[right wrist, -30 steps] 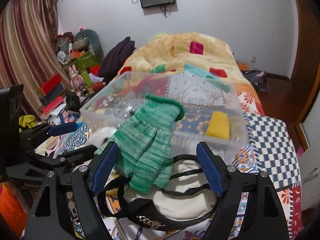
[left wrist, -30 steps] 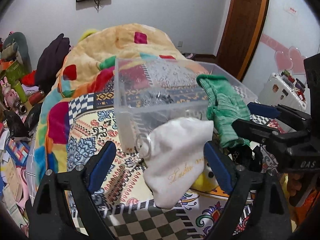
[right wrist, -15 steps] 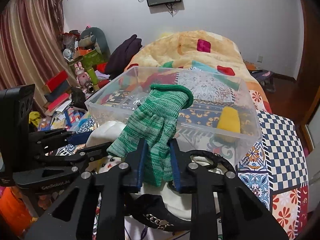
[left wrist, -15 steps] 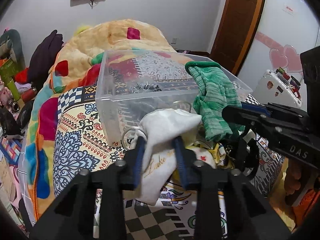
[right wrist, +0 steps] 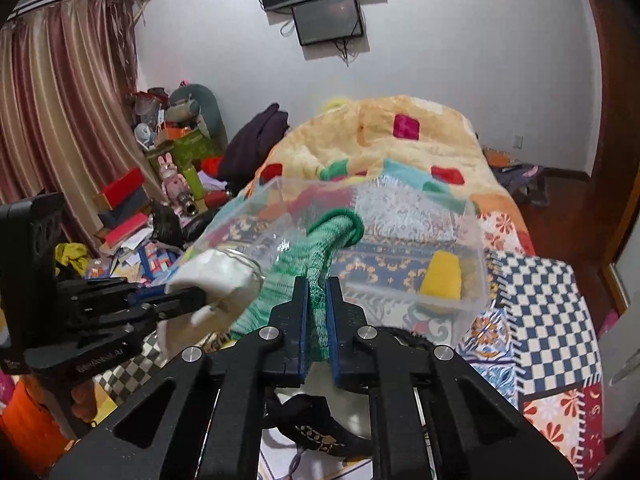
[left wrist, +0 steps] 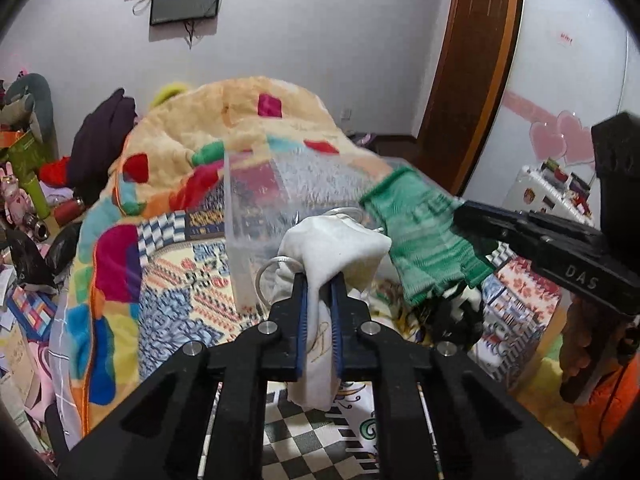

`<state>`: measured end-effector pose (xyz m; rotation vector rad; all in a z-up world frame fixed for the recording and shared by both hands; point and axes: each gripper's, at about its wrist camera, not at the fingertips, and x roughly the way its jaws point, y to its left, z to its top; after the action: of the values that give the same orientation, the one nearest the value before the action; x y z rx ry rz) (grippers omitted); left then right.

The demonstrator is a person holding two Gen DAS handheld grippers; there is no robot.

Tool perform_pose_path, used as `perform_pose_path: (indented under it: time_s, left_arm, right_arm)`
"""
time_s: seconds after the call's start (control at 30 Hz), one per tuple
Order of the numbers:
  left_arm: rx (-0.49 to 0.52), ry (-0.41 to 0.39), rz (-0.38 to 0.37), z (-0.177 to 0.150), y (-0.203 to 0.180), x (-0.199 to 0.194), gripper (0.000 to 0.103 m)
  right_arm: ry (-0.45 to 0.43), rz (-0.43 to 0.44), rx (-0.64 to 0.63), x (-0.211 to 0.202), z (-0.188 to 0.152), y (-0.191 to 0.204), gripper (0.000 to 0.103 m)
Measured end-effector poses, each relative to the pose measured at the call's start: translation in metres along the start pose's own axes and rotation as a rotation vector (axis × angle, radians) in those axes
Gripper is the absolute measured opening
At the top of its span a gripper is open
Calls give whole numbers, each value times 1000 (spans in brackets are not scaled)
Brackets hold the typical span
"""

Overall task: Organize soft objects
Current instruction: 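Release the white cloth into the box with the left tool while the right tool drops the glove in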

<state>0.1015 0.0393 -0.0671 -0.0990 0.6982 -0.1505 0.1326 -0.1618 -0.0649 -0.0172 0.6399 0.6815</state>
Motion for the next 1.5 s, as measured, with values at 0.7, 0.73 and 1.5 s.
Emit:
perform_pose_path:
  time_s: [0.7,0.73,1.5]
  left_arm:
    - [35,-73,2,65,-4,29,10]
    - [38,-59,7,65,-4,37,9]
    - [65,86,56,47,-3,92,35]
  right_arm:
    - [-9,-108,4,32,38,-37,7]
    - [13,-105,11,35,36,-39,7]
    - [175,-27,38,34,-21,-28,54]
